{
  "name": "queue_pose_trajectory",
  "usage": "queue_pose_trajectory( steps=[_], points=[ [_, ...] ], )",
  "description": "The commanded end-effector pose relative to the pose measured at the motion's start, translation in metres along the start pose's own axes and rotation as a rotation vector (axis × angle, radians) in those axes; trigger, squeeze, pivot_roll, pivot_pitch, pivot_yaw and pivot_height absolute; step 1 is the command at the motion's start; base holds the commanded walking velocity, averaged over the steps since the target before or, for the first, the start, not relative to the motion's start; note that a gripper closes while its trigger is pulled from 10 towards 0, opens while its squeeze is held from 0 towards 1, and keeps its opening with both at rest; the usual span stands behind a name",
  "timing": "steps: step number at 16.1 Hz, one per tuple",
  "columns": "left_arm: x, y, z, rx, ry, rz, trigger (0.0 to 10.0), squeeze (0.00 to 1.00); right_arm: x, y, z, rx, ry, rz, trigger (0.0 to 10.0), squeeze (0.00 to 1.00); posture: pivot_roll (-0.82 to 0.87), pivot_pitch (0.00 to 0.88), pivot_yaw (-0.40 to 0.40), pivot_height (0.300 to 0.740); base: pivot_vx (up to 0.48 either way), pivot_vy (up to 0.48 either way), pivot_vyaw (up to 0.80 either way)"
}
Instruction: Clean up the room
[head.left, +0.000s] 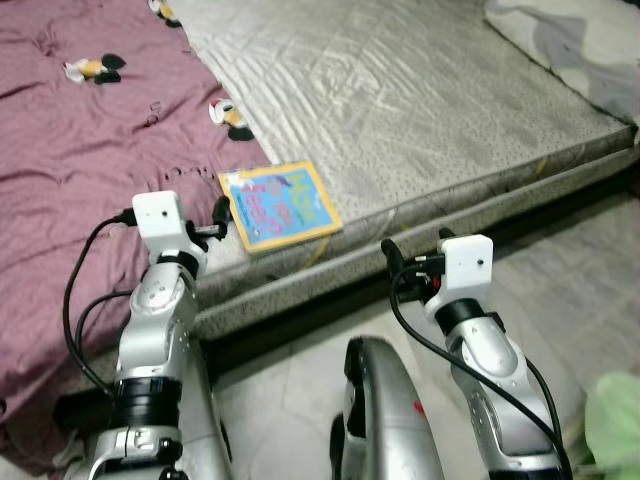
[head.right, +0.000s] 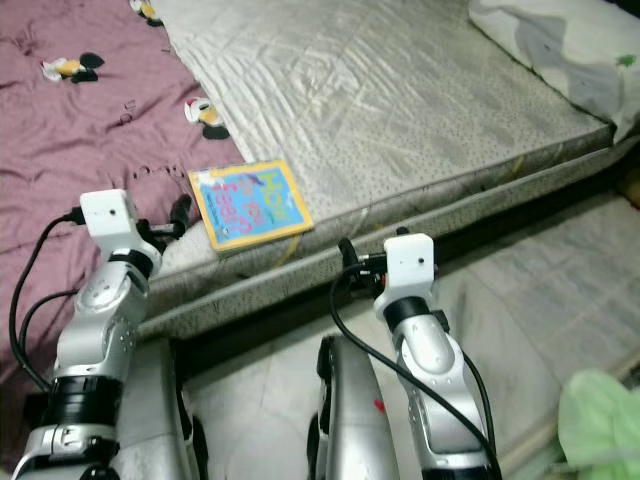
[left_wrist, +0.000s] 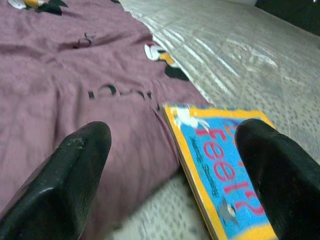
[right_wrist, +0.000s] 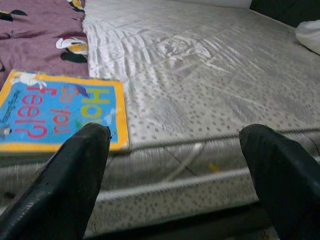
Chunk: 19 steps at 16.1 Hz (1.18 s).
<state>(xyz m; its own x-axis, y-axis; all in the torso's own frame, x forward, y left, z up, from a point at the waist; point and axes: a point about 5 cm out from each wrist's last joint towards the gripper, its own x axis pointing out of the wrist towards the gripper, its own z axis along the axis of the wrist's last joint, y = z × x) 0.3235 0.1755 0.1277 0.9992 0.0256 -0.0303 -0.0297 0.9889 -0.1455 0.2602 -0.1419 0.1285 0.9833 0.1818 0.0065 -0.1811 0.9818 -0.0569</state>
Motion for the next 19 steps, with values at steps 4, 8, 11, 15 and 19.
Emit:
queue_pose_trajectory(
  steps=[4,8,11,15,19],
  points=[
    [0.002,0.0,0.0,-0.003,-0.003,0.005,10.0,0.0,0.003,0.0,-0.001,-0.01,-0.003,-0.002,10.0,0.0,-0.06,0.121,-0.095,0.507,0.215,0.0,0.0],
    [0.003,-0.003,-0.005,-0.01,0.027,-0.011,10.0,0.0,0.004,0.0,-0.001,-0.014,-0.007,-0.004,10.0,0.0,-0.06,0.118,-0.091,0.507,0.0,0.0,0.0],
    [0.004,-0.006,-0.016,-0.013,0.109,-0.031,10.0,0.0,0.004,0.0,-0.001,-0.017,-0.01,-0.006,10.0,0.0,-0.06,0.12,-0.09,0.507,0.0,0.0,0.0],
    [0.011,-0.015,-0.033,-0.06,0.217,-0.083,10.0,0.0,-0.001,-0.001,0.0,-0.029,-0.011,0.001,10.0,0.0,-0.1,0.13,-0.093,0.487,0.0,0.0,0.0],
    [0.022,-0.03,-0.035,-0.085,0.241,-0.123,10.0,0.0,-0.013,-0.008,0.0,-0.047,0.006,-0.03,10.0,0.0,-0.14,0.158,-0.08,0.477,0.0,0.0,0.0]
  ],
)
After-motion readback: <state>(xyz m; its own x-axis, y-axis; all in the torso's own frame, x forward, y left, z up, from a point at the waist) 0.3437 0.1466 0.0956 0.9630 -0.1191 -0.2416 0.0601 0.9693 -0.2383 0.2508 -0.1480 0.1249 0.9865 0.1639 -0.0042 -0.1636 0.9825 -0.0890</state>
